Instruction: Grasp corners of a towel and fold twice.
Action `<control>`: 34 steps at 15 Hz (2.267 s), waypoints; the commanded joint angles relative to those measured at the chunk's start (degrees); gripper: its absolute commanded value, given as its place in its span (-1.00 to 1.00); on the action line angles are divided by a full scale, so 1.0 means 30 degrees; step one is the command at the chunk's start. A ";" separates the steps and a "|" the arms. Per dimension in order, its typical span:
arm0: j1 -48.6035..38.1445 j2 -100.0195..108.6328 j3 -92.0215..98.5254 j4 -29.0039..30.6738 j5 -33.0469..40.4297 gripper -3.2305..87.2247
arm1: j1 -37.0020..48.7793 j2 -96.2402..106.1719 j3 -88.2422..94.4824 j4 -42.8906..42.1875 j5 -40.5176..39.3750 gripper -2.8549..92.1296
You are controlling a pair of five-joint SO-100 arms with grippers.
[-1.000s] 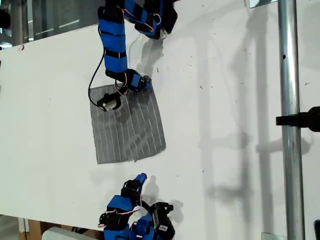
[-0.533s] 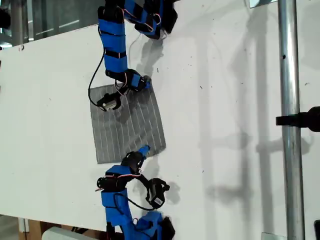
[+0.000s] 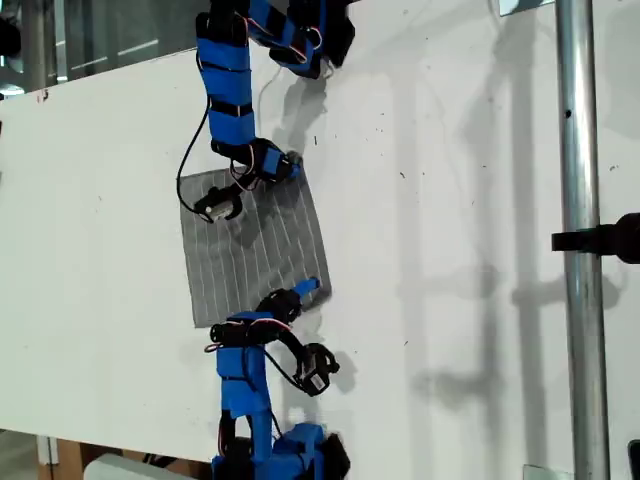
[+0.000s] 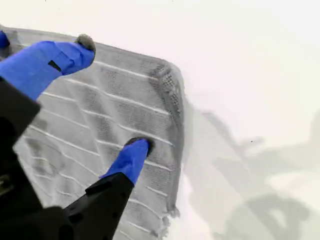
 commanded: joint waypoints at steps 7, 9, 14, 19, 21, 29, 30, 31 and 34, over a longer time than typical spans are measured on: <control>-0.0410 -0.6152 -0.4541 0.0879 -0.2930 -0.35 | -0.0322 0.0381 -0.0059 -0.0293 0.0088 -0.94; -0.0410 -0.7324 -0.6035 0.1758 -0.2930 -0.46 | -0.0439 0.0439 -0.0059 -0.0264 0.0146 -0.94; 0.0322 -0.6797 -0.6445 0.2930 -0.2578 -0.99 | -0.1025 0.1758 0.0000 0.0674 0.0879 -0.94; 0.2432 -0.3369 -0.6387 0.3984 -0.2109 -0.99 | -0.3984 0.7324 0.0205 0.3984 0.3896 -0.94; 0.3457 -0.1934 -0.6123 0.4687 -0.2373 -0.99 | -0.5537 1.0107 0.0293 0.4834 0.5156 -0.94; 0.2695 0.3516 -0.2227 0.5039 -0.3164 -0.99 | -0.3896 1.2891 -0.0674 0.6855 0.6094 -0.94; 0.1494 0.3809 -0.1846 0.5010 -0.2402 -0.99 | -0.2021 1.2949 -0.0645 0.6680 0.5156 -0.94; 0.0146 0.3896 -0.1377 0.4863 -0.1582 -0.99 | -0.0146 1.2949 -0.0498 0.6357 0.4365 -0.94; -0.3340 0.3779 -0.0879 0.4307 0.0967 -0.99 | 0.4307 1.2393 -0.0234 0.4189 0.1289 -0.94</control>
